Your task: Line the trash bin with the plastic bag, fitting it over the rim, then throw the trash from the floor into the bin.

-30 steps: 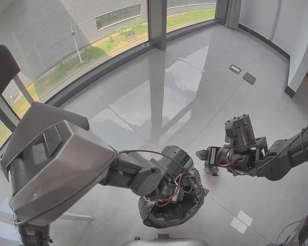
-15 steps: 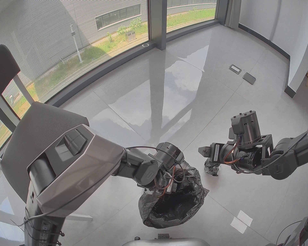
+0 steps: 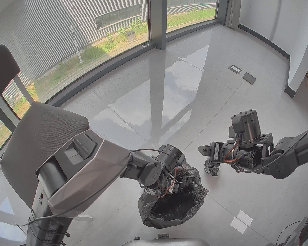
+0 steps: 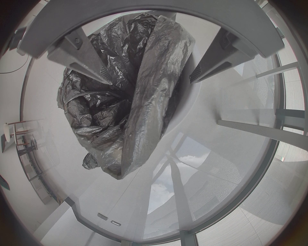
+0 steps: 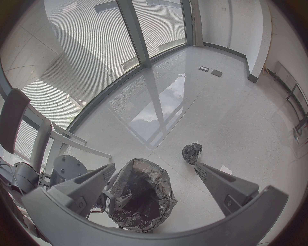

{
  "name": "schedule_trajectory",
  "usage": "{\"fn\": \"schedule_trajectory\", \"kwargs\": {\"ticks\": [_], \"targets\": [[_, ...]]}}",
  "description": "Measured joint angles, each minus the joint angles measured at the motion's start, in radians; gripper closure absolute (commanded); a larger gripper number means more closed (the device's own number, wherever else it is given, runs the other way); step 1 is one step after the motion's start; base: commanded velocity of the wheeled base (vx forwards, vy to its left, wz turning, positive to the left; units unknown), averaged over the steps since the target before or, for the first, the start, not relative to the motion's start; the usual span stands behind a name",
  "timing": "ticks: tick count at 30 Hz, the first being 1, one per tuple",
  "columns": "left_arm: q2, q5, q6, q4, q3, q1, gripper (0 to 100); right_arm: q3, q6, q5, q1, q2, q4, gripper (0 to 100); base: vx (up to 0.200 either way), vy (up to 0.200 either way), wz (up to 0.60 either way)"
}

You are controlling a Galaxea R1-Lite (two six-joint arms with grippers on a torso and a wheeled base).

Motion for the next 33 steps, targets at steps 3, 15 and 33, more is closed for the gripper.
{"fn": "schedule_trajectory", "kwargs": {"ticks": [3, 15, 33], "targets": [[0.007, 0.001, -0.001, -0.003, -0.002, -0.001, 0, 0.000, 0.000, 0.000, -0.001, 0.000, -0.001, 0, 0.000, 0.000, 0.00], [0.019, 0.000, 0.001, 0.000, -0.021, -0.008, 100, -0.003, 0.000, 0.000, -0.003, 0.000, -0.003, 0, 0.000, 0.000, 0.00], [0.003, 0.010, -0.003, 0.005, -0.026, -0.021, 100, -0.003, -0.006, 0.000, -0.019, 0.000, -0.004, 0, 0.000, 0.000, 0.00]]}}
